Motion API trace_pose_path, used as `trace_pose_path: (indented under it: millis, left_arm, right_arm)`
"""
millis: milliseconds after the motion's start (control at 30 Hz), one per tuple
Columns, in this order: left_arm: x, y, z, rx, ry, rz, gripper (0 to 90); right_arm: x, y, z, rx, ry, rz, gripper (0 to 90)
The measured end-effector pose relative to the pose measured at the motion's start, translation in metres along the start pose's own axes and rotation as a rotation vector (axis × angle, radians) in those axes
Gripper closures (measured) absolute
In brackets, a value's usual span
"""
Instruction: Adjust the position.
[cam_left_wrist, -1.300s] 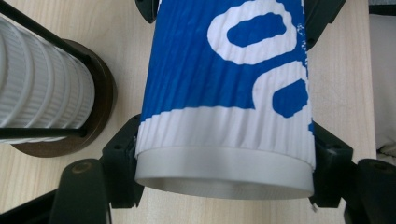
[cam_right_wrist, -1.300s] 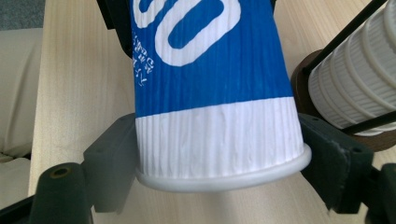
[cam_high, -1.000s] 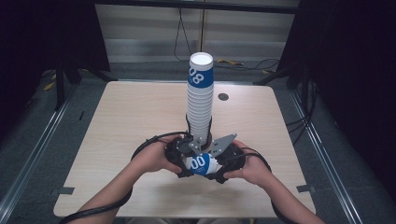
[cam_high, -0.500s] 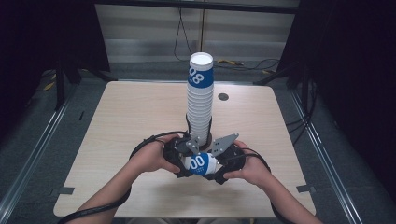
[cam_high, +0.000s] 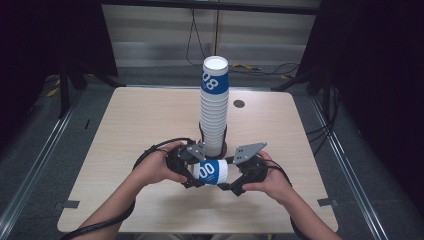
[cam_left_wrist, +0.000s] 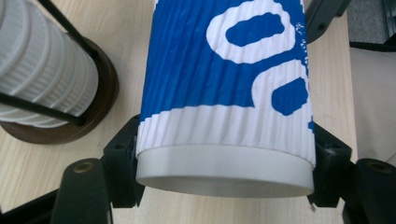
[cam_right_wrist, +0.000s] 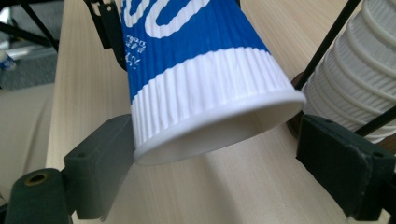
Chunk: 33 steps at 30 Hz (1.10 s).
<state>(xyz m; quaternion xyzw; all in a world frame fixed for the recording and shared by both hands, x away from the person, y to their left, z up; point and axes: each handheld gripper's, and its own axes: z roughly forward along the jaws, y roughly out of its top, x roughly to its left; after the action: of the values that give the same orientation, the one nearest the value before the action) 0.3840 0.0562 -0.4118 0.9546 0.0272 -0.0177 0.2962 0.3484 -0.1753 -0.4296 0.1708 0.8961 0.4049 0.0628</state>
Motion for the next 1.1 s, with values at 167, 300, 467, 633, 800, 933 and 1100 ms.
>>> trace_pose_path:
  millis: [167,300,467,633,800,933,1100]
  left_arm:
    - [0.003,-0.006,-0.002,-0.057,-0.014,-0.036,29.6]
    - [0.004,-0.009,-0.002,-0.073,-0.022,-0.046,29.6]
    - [0.005,-0.012,-0.003,-0.100,-0.029,-0.059,29.6]
    - [0.007,-0.016,-0.004,-0.126,-0.039,-0.076,29.5]
    - [0.007,-0.017,-0.004,-0.143,-0.045,-0.084,29.5]
    - [0.007,-0.017,-0.002,-0.153,-0.056,-0.089,29.5]
    - [0.006,-0.016,-0.001,-0.163,-0.065,-0.089,29.5]
  right_arm:
    - [0.000,-0.002,-0.002,-0.047,-0.001,0.017,11.6]
    - [0.001,-0.001,-0.002,-0.067,0.004,0.025,11.6]
    - [0.001,-0.003,-0.002,-0.081,0.007,0.033,11.6]
    - [0.001,-0.006,-0.002,-0.106,0.002,0.044,11.6]
    - [0.001,-0.007,-0.003,-0.134,0.004,0.052,11.6]
    - [0.001,-0.008,-0.001,-0.141,0.005,0.053,11.6]
    - [0.000,-0.010,0.002,-0.148,0.008,0.058,11.6]
